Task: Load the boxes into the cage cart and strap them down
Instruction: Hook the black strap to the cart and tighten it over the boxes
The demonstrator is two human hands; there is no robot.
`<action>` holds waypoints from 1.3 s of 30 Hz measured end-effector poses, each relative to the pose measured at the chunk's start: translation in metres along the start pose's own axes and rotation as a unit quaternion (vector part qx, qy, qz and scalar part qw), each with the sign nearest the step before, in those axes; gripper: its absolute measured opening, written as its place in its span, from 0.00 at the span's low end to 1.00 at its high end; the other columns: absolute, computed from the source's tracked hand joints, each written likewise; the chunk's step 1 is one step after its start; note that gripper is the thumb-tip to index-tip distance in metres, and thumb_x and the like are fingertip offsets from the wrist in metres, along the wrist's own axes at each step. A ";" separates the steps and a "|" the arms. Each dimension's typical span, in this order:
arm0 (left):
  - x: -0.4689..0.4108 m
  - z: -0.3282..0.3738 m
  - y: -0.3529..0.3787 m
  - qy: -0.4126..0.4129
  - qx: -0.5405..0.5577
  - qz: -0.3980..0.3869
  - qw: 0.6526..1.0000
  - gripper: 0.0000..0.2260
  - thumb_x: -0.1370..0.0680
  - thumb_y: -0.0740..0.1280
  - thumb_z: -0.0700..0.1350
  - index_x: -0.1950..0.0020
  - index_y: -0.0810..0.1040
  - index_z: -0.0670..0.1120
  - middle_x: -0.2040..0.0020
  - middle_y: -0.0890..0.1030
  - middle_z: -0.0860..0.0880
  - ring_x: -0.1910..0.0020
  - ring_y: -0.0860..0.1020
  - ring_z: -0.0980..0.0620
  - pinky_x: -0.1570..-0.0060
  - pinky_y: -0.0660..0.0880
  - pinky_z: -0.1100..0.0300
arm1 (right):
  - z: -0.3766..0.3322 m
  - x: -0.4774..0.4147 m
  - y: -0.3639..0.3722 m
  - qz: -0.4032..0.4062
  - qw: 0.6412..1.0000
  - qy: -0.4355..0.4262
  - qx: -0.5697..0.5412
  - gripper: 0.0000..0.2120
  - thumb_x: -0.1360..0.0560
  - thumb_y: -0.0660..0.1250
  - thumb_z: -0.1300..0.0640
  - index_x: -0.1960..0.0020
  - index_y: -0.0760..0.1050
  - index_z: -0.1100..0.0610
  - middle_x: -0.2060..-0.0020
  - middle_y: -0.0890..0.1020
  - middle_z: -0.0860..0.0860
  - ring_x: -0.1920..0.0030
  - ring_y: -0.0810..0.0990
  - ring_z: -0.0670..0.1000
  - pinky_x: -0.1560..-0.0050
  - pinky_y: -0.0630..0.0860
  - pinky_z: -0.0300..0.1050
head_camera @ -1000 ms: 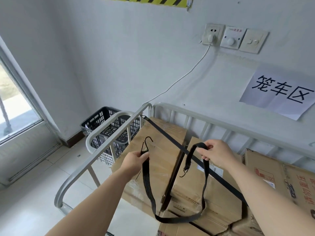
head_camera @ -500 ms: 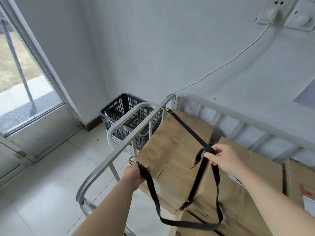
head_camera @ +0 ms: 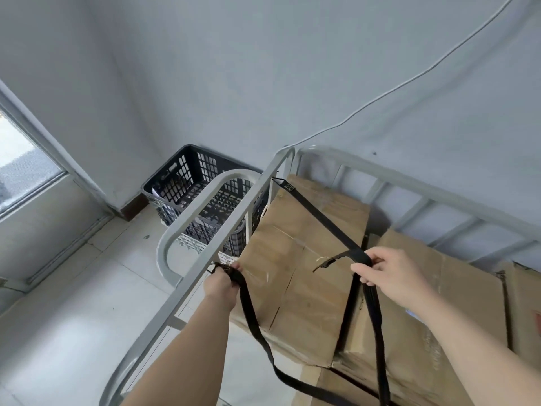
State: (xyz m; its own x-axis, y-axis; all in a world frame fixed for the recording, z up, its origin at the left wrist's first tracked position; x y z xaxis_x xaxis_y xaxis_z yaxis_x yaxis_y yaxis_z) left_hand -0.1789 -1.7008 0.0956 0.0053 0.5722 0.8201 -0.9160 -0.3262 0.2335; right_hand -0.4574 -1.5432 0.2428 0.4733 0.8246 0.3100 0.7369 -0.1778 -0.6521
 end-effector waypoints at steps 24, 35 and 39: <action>0.237 -0.193 0.153 0.036 -0.132 -0.167 0.976 0.12 0.16 0.52 0.42 0.48 0.73 0.38 0.58 0.83 0.42 0.58 0.82 0.47 0.59 0.76 0.56 | 0.150 0.165 -0.261 0.227 0.970 0.001 0.089 0.06 0.29 0.73 0.49 0.62 0.77 0.41 0.67 0.79 0.38 0.65 0.77 0.38 0.68 0.68 0.37; 0.399 -0.362 0.274 0.113 -0.289 -0.271 0.911 0.12 0.17 0.57 0.44 0.49 0.78 0.42 0.54 0.85 0.45 0.51 0.82 0.49 0.49 0.78 0.52 | 0.328 0.256 -0.388 0.169 0.972 0.055 0.152 0.05 0.26 0.68 0.57 0.52 0.80 0.56 0.57 0.82 0.53 0.58 0.80 0.50 0.55 0.79 0.50; 0.429 -0.409 0.317 0.130 -0.373 -0.293 0.871 0.13 0.18 0.58 0.47 0.51 0.80 0.45 0.50 0.83 0.47 0.49 0.80 0.48 0.51 0.77 0.55 | 0.383 0.264 -0.393 0.136 0.981 0.054 0.127 0.13 0.24 0.67 0.59 0.39 0.77 0.56 0.42 0.80 0.52 0.42 0.78 0.52 0.43 0.76 0.48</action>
State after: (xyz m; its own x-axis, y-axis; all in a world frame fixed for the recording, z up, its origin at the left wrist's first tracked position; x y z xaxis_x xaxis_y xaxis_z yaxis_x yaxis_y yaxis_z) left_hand -0.6313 -1.2510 0.3080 0.5576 0.6580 0.5061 -0.7926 0.6032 0.0891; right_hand -0.8065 -1.0498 0.3157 0.6946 0.7007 0.1631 0.4383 -0.2325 -0.8682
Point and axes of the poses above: each hand's wrist, its own x-axis away from the middle knuckle, its own y-axis out of the palm, z = x × y, the point moved 4 cm from there along -x, towards the middle knuckle
